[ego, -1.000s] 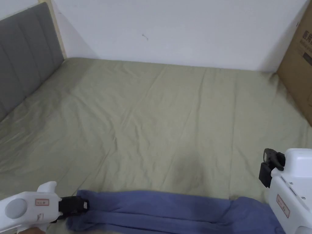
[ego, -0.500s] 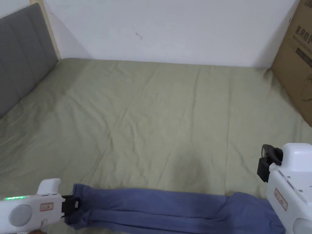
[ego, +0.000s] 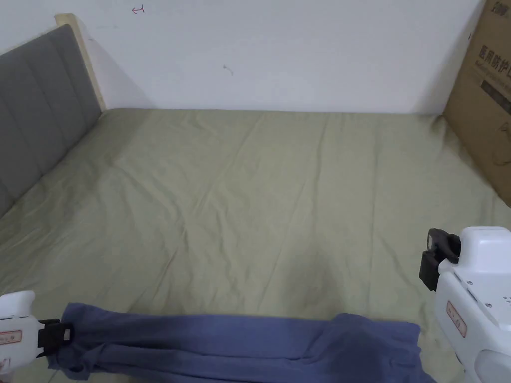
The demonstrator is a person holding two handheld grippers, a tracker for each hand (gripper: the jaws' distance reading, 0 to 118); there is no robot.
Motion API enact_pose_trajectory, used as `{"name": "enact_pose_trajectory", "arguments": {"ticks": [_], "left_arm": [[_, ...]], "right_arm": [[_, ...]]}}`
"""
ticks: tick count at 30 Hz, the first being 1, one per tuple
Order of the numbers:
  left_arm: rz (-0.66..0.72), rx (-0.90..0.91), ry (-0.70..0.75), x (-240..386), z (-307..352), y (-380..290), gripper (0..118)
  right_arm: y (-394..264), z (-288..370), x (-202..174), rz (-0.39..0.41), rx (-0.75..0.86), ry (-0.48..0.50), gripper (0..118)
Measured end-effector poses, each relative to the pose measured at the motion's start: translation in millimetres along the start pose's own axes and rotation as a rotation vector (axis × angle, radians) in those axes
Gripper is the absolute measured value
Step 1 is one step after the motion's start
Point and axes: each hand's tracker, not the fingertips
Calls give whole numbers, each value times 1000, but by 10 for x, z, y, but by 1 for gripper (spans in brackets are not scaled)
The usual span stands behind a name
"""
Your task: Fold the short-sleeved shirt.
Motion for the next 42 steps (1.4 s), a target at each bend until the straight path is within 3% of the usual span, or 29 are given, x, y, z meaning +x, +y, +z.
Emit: {"name": "enact_pose_trajectory", "arguments": {"ticks": [1, 12, 23, 30, 31, 32, 33, 34, 35, 36, 42], "left_arm": [[9, 78, -152, 93, -14, 34, 4], [-45, 48, -382, 1485, -149, -37, 4], [-190, -216, -402, 2470, -932, -427, 4], [-189, -299, -338, 2665, -1222, -576, 5], [-189, -301, -337, 2697, -1205, -583, 10], [-190, -299, -336, 2685, -1192, -593, 24], [-181, -287, -350, 2663, -1174, -595, 56], [-155, -284, -402, 2642, -1157, -591, 80], [-124, -287, -433, 2639, -1128, -572, 97], [-92, -286, -440, 2631, -1093, -569, 103], [-78, -155, -430, 2482, -738, -405, 103]], "right_arm": [[-6, 6, 11, -6, 1, 1, 0], [-53, 31, 61, -22, -4, 17, 0], [-113, 125, 277, -17, -13, -10, 0], [-151, 143, 354, -19, -25, -26, 0], [-151, 144, 358, -19, -25, -27, 0], [-153, 144, 362, -19, -25, -28, 0], [-152, 144, 365, -20, -25, -28, 0], [-150, 143, 368, -22, -26, -27, 0], [-149, 143, 370, -23, -25, -28, 0], [-145, 143, 368, -23, -25, -28, 0], [-108, 144, 348, -20, -20, -23, 0]]}}
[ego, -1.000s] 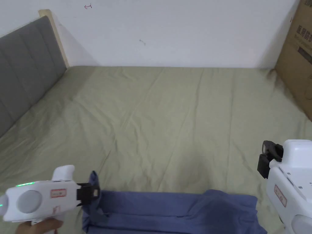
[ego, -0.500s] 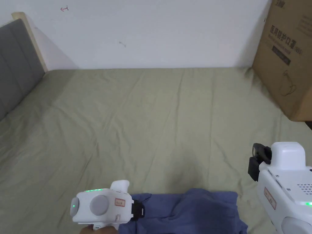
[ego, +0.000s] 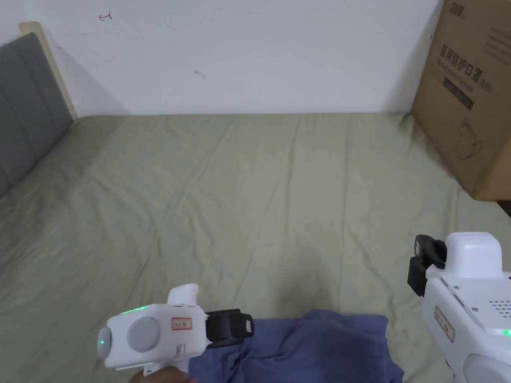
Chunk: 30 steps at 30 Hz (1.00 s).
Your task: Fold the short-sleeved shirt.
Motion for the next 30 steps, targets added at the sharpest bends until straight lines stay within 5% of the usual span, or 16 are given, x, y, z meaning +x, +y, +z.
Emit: {"name": "enact_pose_trajectory", "arguments": {"ticks": [8, 11, 14, 30], "left_arm": [[-57, 196, 196, -250, 614, 168, 100], [-95, 257, 278, -317, 707, 148, 61], [-96, 240, 276, -409, 660, 110, 1], [-203, -23, 232, -63, -444, -377, 0]], "right_arm": [[39, 2, -37, 2, 12, 15, 0], [36, -1, -50, 6, 12, 19, 0], [26, -3, -54, 6, 10, 22, 0], [-33, -12, 76, -1, -10, 2, 0]]}}
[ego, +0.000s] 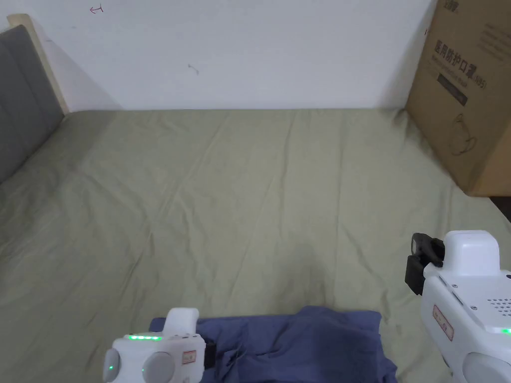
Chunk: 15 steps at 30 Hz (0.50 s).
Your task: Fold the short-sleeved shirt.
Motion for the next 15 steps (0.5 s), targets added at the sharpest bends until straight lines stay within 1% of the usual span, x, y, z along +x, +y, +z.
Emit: {"name": "enact_pose_trajectory", "arguments": {"ticks": [4, 7, 11, 13, 15], "left_arm": [[-7, -50, -16, 137, -212, -24, 0], [-45, -55, 15, 257, -315, -78, 0], [-33, -57, 21, 246, -297, -56, 0], [-24, -59, -3, 203, -233, -41, 0], [32, -18, -66, 161, -78, 0, 0]], "right_arm": [[-21, -7, 40, -4, -6, -7, 0], [-45, -24, 57, -7, -14, -9, 0], [-61, -41, 58, -8, -22, -6, 0], [-57, -44, 50, -7, -23, -4, 0], [-47, -43, 39, -5, -22, -2, 0]]}}
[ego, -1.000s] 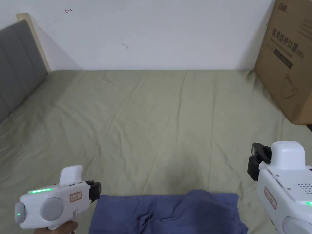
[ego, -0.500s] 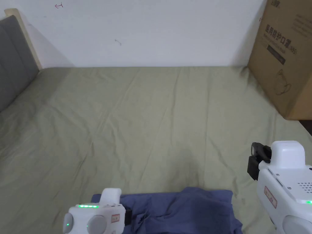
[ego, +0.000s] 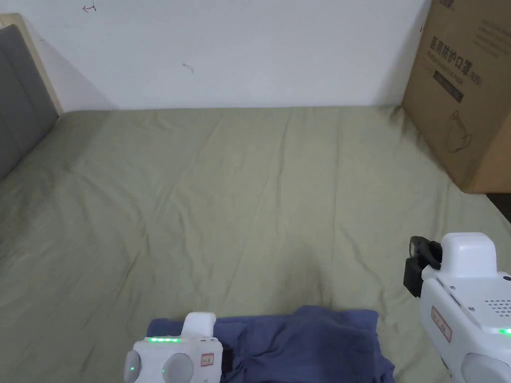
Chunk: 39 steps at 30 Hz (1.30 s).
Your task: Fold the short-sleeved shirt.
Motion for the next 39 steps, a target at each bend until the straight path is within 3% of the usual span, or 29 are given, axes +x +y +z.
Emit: {"name": "enact_pose_trajectory", "arguments": {"ticks": [10, 17, 19, 20, 21, 22, 23, 24, 31, 32, 35, 38, 39], "left_arm": [[165, 129, -135, -720, 964, 277, 0], [331, 128, -155, -1499, 1147, 258, 4], [364, 107, -181, -1661, 1108, 227, 31], [378, 98, -190, -1645, 1090, 209, 52], [385, 81, -206, -1678, 1044, 195, 81], [394, 67, -217, -1717, 991, 175, 101], [406, 51, -244, -1754, 924, 151, 110], [415, 44, -259, -1743, 884, 130, 112], [415, -11, -330, -1844, 392, 81, 106], [408, -21, -340, -1847, 347, 65, 101], [383, -82, -357, -1801, 181, 58, 67], [322, -82, -319, -1762, 145, 34, 45], [337, -83, -322, -1787, 152, 36, 30]], "right_arm": [[92, 6, -141, 20, 17, 24, 0], [117, -46, -242, 28, 12, 42, 0], [115, -64, -275, 33, 7, 47, 0], [111, -72, -291, 37, 4, 49, 0], [106, -82, -306, 39, 2, 50, 0], [100, -93, -318, 41, -3, 52, 0], [93, -104, -330, 43, -7, 53, 0], [86, -114, -340, 45, -11, 53, 0], [52, -175, -354, 64, -42, 46, 0], [47, -180, -349, 65, -45, 43, 0], [25, -203, -322, 65, -54, 35, 0], [5, -208, -300, 65, -62, 30, 0], [-2, -206, -292, 66, -64, 30, 0]]}}
